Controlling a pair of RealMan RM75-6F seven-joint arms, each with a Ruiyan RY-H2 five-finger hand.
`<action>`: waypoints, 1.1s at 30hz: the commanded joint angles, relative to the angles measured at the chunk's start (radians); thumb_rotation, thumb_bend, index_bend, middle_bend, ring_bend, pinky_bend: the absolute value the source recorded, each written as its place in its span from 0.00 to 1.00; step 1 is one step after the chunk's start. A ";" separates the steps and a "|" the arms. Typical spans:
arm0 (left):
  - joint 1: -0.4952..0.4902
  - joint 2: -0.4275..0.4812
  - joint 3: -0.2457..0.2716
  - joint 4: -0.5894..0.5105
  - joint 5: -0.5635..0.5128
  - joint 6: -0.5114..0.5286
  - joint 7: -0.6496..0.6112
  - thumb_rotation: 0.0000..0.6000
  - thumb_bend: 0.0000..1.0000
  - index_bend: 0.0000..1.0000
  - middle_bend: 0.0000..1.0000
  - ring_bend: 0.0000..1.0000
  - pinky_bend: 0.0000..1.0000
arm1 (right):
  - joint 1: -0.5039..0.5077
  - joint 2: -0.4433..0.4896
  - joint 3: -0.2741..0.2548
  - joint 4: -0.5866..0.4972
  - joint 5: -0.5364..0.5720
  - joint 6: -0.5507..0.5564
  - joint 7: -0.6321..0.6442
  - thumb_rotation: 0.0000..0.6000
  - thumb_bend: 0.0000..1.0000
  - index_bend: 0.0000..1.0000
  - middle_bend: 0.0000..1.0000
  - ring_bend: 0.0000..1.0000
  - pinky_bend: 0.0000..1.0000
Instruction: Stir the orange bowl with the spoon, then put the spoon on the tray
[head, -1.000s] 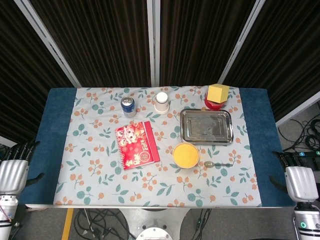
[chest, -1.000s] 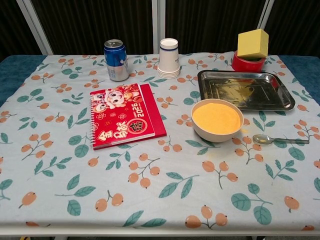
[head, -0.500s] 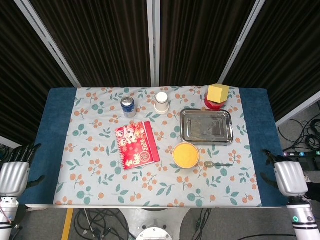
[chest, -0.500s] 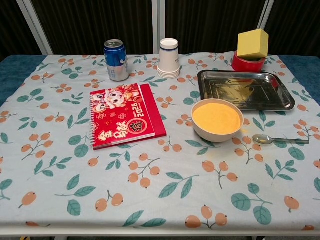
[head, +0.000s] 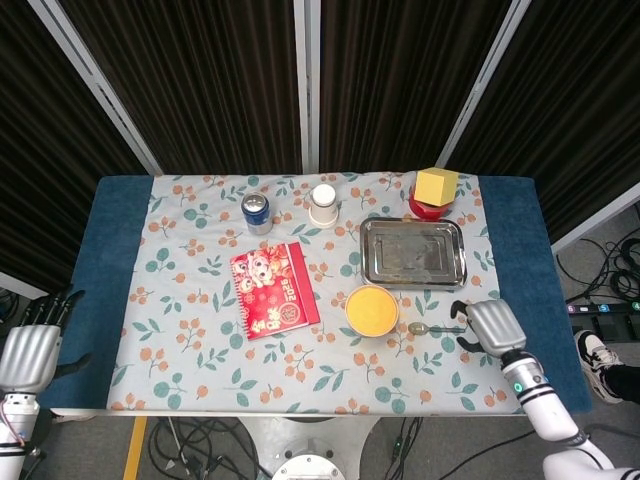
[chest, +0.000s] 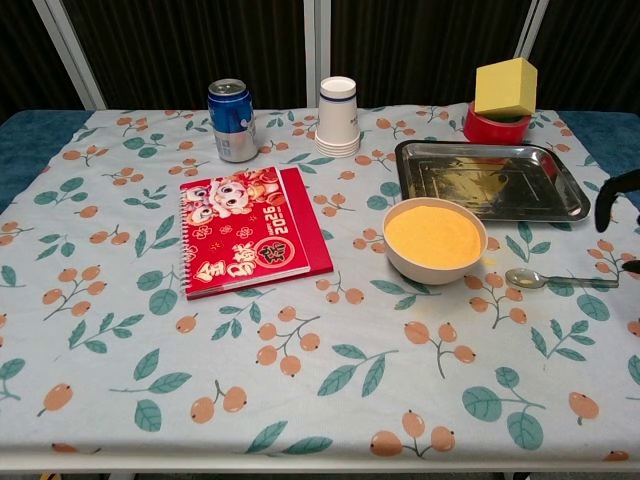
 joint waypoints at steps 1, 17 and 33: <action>0.000 0.000 0.000 0.003 -0.002 -0.002 -0.004 1.00 0.09 0.16 0.16 0.13 0.14 | 0.041 -0.061 0.008 0.066 0.051 -0.060 -0.007 1.00 0.18 0.46 0.94 0.96 1.00; 0.001 -0.009 0.001 0.018 -0.005 -0.009 -0.019 1.00 0.09 0.16 0.16 0.13 0.14 | 0.085 -0.152 -0.024 0.185 0.100 -0.117 -0.008 1.00 0.24 0.51 0.94 0.96 1.00; 0.000 -0.010 0.001 0.025 -0.009 -0.016 -0.024 1.00 0.09 0.16 0.16 0.13 0.14 | 0.100 -0.171 -0.039 0.210 0.114 -0.120 -0.003 1.00 0.34 0.57 0.94 0.96 1.00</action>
